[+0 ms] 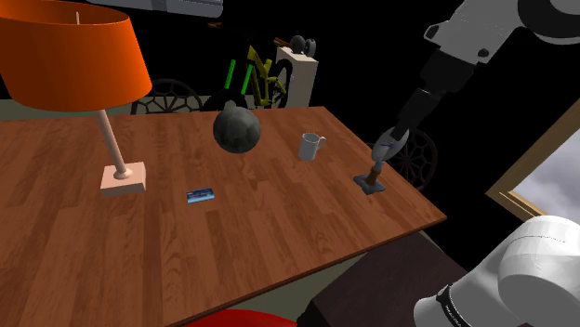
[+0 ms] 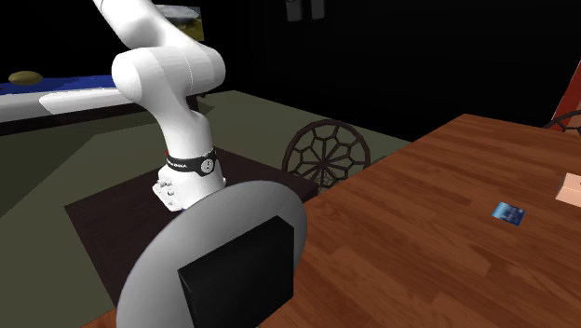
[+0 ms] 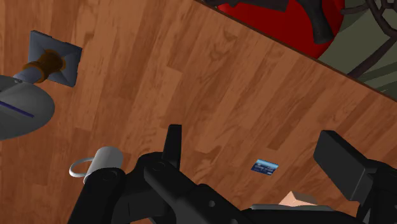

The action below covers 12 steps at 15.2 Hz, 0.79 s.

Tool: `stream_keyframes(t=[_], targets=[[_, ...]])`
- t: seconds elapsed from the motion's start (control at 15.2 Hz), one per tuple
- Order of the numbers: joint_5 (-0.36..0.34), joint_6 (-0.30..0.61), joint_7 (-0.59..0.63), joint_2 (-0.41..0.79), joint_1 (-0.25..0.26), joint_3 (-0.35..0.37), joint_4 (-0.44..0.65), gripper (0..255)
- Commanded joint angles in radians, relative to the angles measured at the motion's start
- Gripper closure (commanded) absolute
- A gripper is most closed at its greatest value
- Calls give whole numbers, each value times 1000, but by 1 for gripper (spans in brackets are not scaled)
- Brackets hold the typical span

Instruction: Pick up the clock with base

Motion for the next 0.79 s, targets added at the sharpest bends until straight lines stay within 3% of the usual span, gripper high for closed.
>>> stream_keyframes(t=[0.0, 0.73], targets=[[0, 0, 0, 0, 0, 0, 0, 0], [-208, 32, -540, 133, 12, -296, 22, 0]])
